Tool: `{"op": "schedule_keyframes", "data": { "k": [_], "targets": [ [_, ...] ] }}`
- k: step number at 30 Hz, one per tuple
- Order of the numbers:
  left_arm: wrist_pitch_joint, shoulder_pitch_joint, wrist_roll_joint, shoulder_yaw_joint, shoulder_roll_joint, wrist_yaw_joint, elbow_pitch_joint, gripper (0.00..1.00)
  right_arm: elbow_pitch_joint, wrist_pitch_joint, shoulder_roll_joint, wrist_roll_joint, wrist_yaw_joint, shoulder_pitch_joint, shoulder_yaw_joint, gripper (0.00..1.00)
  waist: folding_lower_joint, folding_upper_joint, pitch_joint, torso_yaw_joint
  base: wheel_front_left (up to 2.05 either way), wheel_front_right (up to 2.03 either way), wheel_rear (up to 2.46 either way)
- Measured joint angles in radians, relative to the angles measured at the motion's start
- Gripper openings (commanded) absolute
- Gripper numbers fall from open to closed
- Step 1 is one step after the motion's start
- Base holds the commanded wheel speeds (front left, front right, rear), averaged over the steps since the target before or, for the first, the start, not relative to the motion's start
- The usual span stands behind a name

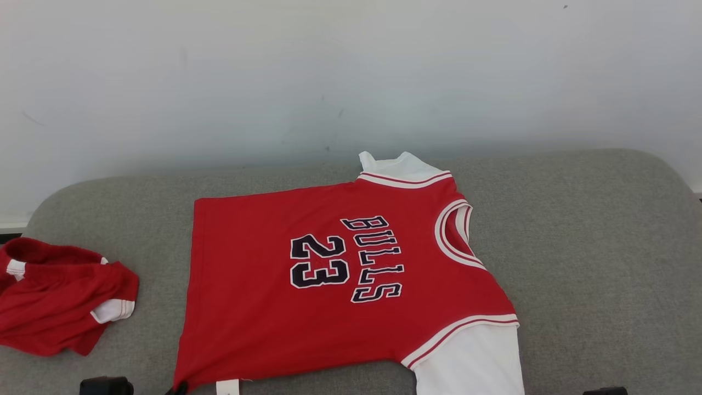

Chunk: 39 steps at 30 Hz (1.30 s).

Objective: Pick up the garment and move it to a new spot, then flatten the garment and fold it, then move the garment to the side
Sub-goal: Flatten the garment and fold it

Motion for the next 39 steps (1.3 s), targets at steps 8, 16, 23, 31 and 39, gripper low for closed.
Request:
{"op": "schedule_keyframes", "data": {
  "k": [8,16,23,31,39],
  "targets": [
    [0.025,0.014,0.013,-0.013,0.013,0.028,0.002,0.00,-0.030,0.051,0.003,0.010,-0.021,0.016,0.018,0.00,0.0000,0.0000,0.011,0.004,0.00,0.00,0.00],
    [0.052,0.011,0.009,-0.020,-0.001,0.036,0.011,0.00,-0.026,0.099,0.003,0.008,-0.043,0.013,0.035,0.00,0.0000,0.0000,0.026,0.001,0.00,0.00,0.00],
    [0.063,-0.001,0.007,-0.021,-0.035,0.037,0.047,0.00,0.011,0.114,0.022,-0.006,-0.053,-0.012,0.046,0.00,0.0000,0.0000,0.039,-0.001,0.00,0.00,0.00],
    [0.073,-0.012,0.007,-0.024,-0.048,0.031,0.091,0.00,0.038,0.121,0.044,-0.022,-0.060,-0.036,0.053,0.00,0.0000,0.0000,0.046,0.000,0.00,0.00,0.00],
    [0.071,-0.013,-0.002,-0.020,-0.074,0.022,0.127,1.00,0.066,0.103,0.061,-0.023,-0.061,-0.050,0.036,1.00,0.0000,0.0000,0.046,0.001,0.00,0.00,0.00]
  ]
}}
